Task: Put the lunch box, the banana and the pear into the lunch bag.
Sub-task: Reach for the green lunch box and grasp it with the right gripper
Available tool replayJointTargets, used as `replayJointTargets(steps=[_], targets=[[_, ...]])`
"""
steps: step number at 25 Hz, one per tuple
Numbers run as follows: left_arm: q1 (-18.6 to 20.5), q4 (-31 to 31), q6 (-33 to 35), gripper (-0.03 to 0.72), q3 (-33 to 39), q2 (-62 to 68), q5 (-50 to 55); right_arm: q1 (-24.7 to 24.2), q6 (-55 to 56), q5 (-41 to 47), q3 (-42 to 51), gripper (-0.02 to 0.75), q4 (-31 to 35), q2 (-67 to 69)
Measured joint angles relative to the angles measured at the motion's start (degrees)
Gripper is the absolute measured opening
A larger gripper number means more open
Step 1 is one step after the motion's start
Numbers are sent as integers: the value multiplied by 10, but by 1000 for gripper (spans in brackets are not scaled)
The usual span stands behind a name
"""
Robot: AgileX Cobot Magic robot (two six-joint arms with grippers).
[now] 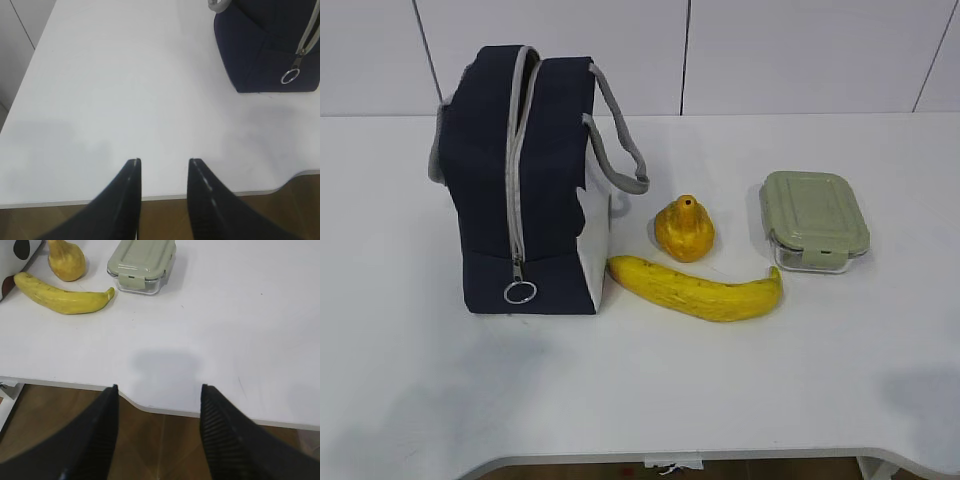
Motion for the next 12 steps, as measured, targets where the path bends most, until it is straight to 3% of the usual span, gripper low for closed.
replayJointTargets(steps=[12], targets=[[0, 0, 0, 240, 0, 0, 0, 0, 0, 0, 0, 415, 3, 0]])
